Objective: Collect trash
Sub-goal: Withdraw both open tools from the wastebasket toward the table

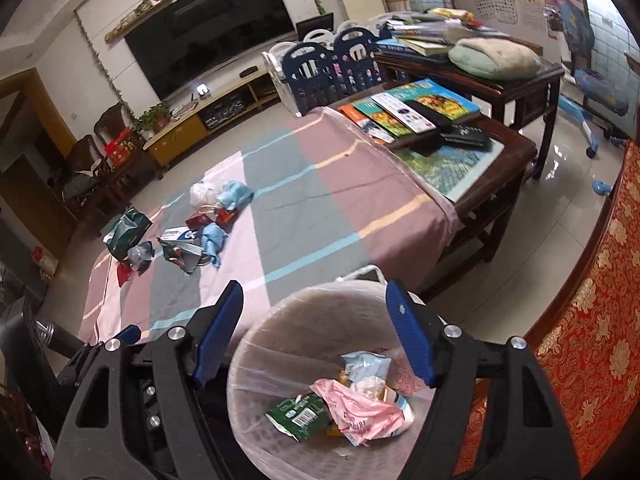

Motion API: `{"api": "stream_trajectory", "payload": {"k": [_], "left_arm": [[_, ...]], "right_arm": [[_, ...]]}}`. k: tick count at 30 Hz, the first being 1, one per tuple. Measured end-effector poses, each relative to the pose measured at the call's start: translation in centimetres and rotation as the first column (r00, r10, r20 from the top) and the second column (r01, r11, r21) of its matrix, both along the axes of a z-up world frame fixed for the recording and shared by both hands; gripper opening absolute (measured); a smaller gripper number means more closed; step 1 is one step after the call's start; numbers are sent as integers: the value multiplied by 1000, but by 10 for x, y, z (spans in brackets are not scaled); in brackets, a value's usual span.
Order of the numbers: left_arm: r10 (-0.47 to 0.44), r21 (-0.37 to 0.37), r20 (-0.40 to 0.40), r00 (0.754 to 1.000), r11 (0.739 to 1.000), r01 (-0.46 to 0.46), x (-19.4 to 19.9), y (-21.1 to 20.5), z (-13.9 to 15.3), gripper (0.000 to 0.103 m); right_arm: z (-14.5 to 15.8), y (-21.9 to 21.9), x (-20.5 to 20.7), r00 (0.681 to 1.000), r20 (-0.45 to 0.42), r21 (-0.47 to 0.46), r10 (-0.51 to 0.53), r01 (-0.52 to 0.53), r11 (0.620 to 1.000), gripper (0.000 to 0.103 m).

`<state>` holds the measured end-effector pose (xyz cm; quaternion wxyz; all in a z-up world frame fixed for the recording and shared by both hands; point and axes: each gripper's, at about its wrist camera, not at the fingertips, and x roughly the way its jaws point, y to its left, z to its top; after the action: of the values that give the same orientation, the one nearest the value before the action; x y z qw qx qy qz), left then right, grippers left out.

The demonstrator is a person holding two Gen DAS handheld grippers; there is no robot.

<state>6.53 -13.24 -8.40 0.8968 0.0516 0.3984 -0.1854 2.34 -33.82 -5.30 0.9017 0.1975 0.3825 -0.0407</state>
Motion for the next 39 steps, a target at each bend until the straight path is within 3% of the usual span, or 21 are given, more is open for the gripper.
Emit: {"api": "stream_trajectory", "payload": {"k": [4, 11, 39], "left_arm": [[116, -15, 20, 993, 993, -116, 7, 38, 6, 93], [236, -81, -45, 971, 968, -239, 14, 79, 3, 94], [220, -80, -64, 973, 971, -225, 11, 74, -5, 94]], "right_arm": [[13, 21, 8, 999, 34, -21, 13, -12, 1000, 80], [16, 57, 19, 996, 22, -48, 89, -88, 995, 80], [2, 77, 25, 992, -33, -43, 124, -125, 991, 80]]}}
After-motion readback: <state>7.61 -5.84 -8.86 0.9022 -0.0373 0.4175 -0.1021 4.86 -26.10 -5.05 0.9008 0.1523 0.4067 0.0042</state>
